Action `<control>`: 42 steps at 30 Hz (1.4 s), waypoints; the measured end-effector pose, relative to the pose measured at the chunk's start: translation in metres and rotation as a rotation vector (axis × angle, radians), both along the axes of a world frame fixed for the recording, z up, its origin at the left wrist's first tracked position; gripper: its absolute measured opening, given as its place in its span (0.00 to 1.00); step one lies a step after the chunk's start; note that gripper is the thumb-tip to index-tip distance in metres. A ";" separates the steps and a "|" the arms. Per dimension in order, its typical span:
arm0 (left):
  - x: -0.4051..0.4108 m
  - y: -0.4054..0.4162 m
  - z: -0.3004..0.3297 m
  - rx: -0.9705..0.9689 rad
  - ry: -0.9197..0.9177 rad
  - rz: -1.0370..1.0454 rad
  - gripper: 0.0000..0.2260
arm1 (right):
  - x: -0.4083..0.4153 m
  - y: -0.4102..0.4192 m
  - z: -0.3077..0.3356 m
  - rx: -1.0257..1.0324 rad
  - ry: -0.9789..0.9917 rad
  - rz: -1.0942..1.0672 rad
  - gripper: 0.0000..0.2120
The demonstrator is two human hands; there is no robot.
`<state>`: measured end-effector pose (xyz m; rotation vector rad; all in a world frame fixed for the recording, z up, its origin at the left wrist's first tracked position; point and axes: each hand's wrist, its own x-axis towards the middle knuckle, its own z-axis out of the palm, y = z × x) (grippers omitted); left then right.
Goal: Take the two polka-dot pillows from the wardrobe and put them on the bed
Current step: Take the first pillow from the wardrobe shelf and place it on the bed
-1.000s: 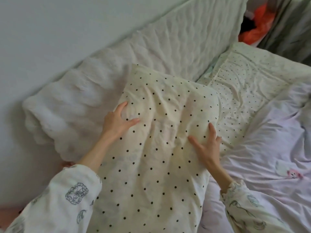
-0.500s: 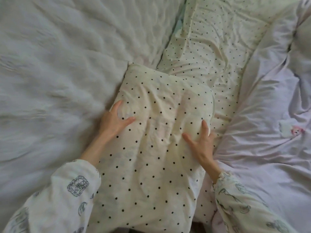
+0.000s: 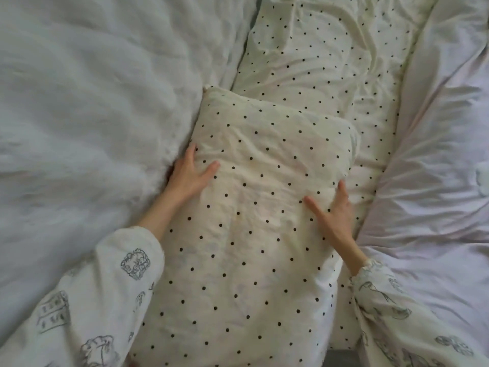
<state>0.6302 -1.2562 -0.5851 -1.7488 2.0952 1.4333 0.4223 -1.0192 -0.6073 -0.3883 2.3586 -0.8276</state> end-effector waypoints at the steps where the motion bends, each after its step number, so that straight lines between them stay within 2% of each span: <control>1: -0.009 -0.006 0.001 0.030 0.032 0.035 0.40 | -0.006 -0.005 -0.001 -0.020 -0.012 -0.004 0.46; 4: -0.027 -0.014 0.012 0.032 0.133 0.154 0.41 | -0.015 -0.015 0.003 -0.037 -0.044 -0.046 0.46; 8: -0.041 -0.018 0.047 -0.074 0.279 0.088 0.42 | -0.014 -0.022 0.026 -0.085 -0.002 -0.135 0.46; 10: -0.048 -0.028 0.058 -0.130 0.293 0.075 0.41 | -0.022 -0.030 0.037 -0.131 0.048 -0.165 0.46; 13: -0.057 -0.042 0.051 -0.179 0.155 -0.006 0.37 | -0.033 -0.041 0.038 -0.109 0.061 -0.124 0.44; 15: -0.053 -0.041 0.033 -0.161 -0.067 -0.130 0.33 | -0.027 -0.039 0.029 0.027 0.028 -0.017 0.41; 17: -0.037 -0.026 0.015 -0.103 -0.162 -0.190 0.32 | -0.005 -0.029 0.017 0.126 0.011 0.057 0.40; 19: -0.011 0.000 0.002 -0.072 -0.108 -0.139 0.33 | 0.020 -0.013 0.011 0.124 -0.014 0.042 0.40; 23: 0.051 0.056 -0.006 -0.134 -0.060 -0.089 0.37 | 0.051 0.027 0.010 0.087 -0.078 0.076 0.39; 29: 0.109 0.091 0.000 0.121 -0.048 0.128 0.44 | 0.074 0.066 0.020 0.015 -0.323 -0.076 0.43; 32: 0.099 0.092 0.015 0.035 -0.041 0.136 0.45 | 0.082 0.068 0.027 0.024 -0.302 -0.055 0.44; 35: 0.093 0.101 0.032 -0.117 -0.138 0.172 0.43 | 0.091 0.069 0.035 0.002 -0.232 -0.011 0.45; 38: 0.102 0.110 0.035 -0.273 -0.193 0.145 0.40 | 0.100 0.072 0.037 -0.006 -0.254 0.065 0.47; 42: 0.107 0.106 0.019 -0.185 -0.251 0.078 0.39 | 0.095 0.070 0.029 0.093 -0.355 0.122 0.50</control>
